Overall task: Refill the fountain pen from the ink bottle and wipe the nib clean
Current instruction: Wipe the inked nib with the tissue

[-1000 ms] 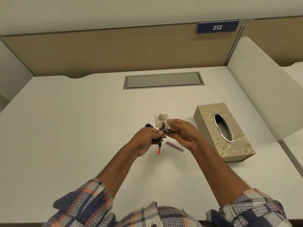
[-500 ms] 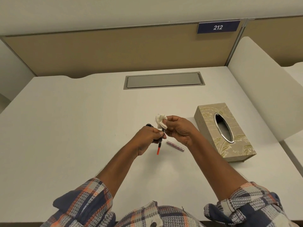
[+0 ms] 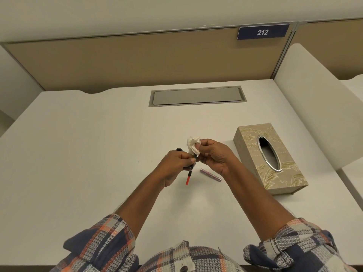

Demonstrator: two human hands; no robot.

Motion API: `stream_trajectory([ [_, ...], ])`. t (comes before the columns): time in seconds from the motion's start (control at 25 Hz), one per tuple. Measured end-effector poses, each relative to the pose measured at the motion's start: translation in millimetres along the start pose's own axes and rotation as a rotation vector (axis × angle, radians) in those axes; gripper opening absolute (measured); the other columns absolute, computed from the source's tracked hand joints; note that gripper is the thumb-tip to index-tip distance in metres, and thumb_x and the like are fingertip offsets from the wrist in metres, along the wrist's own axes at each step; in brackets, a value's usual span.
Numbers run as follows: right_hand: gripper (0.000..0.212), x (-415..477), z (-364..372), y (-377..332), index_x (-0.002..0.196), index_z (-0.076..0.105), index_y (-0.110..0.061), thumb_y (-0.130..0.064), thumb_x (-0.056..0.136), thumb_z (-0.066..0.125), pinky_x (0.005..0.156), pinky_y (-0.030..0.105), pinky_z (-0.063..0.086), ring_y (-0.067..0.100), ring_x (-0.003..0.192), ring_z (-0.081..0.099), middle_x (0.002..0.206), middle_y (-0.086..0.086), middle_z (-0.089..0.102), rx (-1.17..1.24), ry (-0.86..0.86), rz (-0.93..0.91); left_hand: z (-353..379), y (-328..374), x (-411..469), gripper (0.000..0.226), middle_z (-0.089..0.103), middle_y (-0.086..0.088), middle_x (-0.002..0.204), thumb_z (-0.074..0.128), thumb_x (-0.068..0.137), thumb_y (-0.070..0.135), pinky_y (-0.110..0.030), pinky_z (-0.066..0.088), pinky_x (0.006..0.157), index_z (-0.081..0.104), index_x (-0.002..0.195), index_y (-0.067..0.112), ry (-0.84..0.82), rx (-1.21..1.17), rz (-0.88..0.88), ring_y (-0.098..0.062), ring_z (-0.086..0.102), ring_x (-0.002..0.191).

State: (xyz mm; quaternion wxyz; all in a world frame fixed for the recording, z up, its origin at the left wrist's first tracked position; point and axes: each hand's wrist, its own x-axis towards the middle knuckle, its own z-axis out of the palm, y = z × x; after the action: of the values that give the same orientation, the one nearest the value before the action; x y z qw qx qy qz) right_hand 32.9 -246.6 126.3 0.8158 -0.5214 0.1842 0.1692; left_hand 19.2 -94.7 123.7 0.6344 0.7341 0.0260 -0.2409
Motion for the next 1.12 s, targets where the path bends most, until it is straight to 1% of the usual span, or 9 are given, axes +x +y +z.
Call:
stream_trajectory([
  [0.08, 0.011, 0.1, -0.8, 1.3, 0.079, 0.062, -0.004, 0.004, 0.087, 0.062, 0.059, 0.029, 0.051, 0.017, 0.057, 0.067, 0.065, 0.006, 0.071, 0.005, 0.0, 0.007, -0.9, -0.6, -0.2, 0.015, 0.067, -0.014, 0.088, 0.058, 0.087, 0.002, -0.023, 0.054, 0.071, 0.069, 0.096, -0.002, -0.017, -0.022, -0.022, -0.018, 0.065, 0.079],
  [0.2, 0.009, 2.8, -1.4, 4.0, 0.083, 0.063, -0.005, 0.003, 0.085, 0.065, 0.06, 0.027, 0.048, 0.015, 0.06, 0.065, 0.074, 0.008, 0.069, 0.021, 0.023, 0.016, 0.4, -0.9, -1.3, 0.012, 0.068, -0.012, 0.081, 0.059, 0.086, 0.001, -0.025, 0.056, 0.071, 0.07, 0.091, -0.002, -0.01, -0.08, -0.058, -0.02, 0.066, 0.075],
  [0.36, 0.009, 3.2, 0.4, 6.9, 0.082, 0.064, -0.005, 0.003, 0.085, 0.066, 0.061, 0.026, 0.047, 0.012, 0.055, 0.066, 0.065, 0.003, 0.07, 0.023, 0.052, 0.018, 5.2, 0.5, -2.7, 0.014, 0.067, -0.015, 0.079, 0.063, 0.083, -0.001, -0.024, 0.057, 0.071, 0.069, 0.094, -0.007, 0.063, -0.069, -0.069, -0.023, 0.065, 0.075],
  [0.52, 0.009, 2.6, 0.5, 6.4, 0.081, 0.065, -0.006, 0.002, 0.085, 0.067, 0.062, 0.025, 0.047, 0.013, 0.06, 0.064, 0.065, 0.003, 0.071, 0.006, 0.062, 0.016, 8.3, 2.3, -4.1, 0.005, 0.069, -0.015, 0.078, 0.069, 0.078, 0.001, -0.04, 0.055, 0.087, 0.073, 0.078, 0.004, 0.146, -0.009, -0.045, -0.029, 0.067, 0.081],
  [0.72, 0.009, 2.1, 0.0, 7.8, 0.08, 0.065, -0.006, 0.001, 0.085, 0.067, 0.063, 0.025, 0.047, 0.015, 0.062, 0.062, 0.066, 0.004, 0.07, 0.012, 0.078, 0.017, 11.1, 1.9, -3.8, 0.007, 0.071, -0.01, 0.075, 0.071, 0.076, 0.006, -0.036, 0.053, 0.083, 0.074, 0.081, 0.003, 0.228, 0.131, -0.024, -0.023, 0.067, 0.077],
  [0.84, 0.01, 2.2, 0.8, 9.7, 0.08, 0.066, -0.006, 0.001, 0.086, 0.065, 0.064, 0.024, 0.047, 0.013, 0.06, 0.06, 0.063, 0.002, 0.07, 0.073, 0.095, 0.03, 8.9, 3.0, -4.0, 0.007, 0.071, -0.014, 0.08, 0.071, 0.077, 0.006, -0.038, 0.053, 0.084, 0.075, 0.081, 0.002, 0.217, 0.137, -0.015, -0.027, 0.068, 0.08],
  [0.92, 0.006, 4.1, 0.2, 11.7, 0.085, 0.067, -0.005, 0.0, 0.087, 0.065, 0.065, 0.023, 0.047, 0.011, 0.058, 0.062, 0.072, 0.006, 0.07, 0.181, 0.1, 0.066, 6.4, 4.3, -3.8, 0.004, 0.07, -0.015, 0.081, 0.071, 0.077, 0.005, -0.037, 0.054, 0.084, 0.074, 0.078, 0.004, 0.197, 0.091, -0.018, -0.028, 0.067, 0.08],
  [1.04, 0.007, 7.1, -0.7, 17.7, 0.093, 0.068, -0.005, -0.002, 0.088, 0.064, 0.069, 0.022, 0.049, 0.014, 0.072, 0.062, 0.089, 0.009, 0.069, 0.348, 0.083, 0.165, 3.7, 4.1, -2.4, 0.007, 0.069, -0.014, 0.078, 0.07, 0.078, 0.005, -0.034, 0.053, 0.081, 0.074, 0.073, 0.007, 0.191, 0.072, -0.013, -0.024, 0.064, 0.077],
  [1.12, 0.013, 8.7, -0.8, 19.6, 0.101, 0.068, -0.006, -0.005, 0.088, 0.065, 0.068, 0.022, 0.049, 0.015, 0.077, 0.062, 0.097, 0.01, 0.07, 0.442, 0.083, 0.216, 3.8, 2.7, -2.3, 0.008, 0.069, -0.012, 0.075, 0.071, 0.077, 0.004, -0.036, 0.053, 0.082, 0.073, 0.071, 0.009, 0.189, 0.069, -0.017, -0.023, 0.065, 0.076],
])
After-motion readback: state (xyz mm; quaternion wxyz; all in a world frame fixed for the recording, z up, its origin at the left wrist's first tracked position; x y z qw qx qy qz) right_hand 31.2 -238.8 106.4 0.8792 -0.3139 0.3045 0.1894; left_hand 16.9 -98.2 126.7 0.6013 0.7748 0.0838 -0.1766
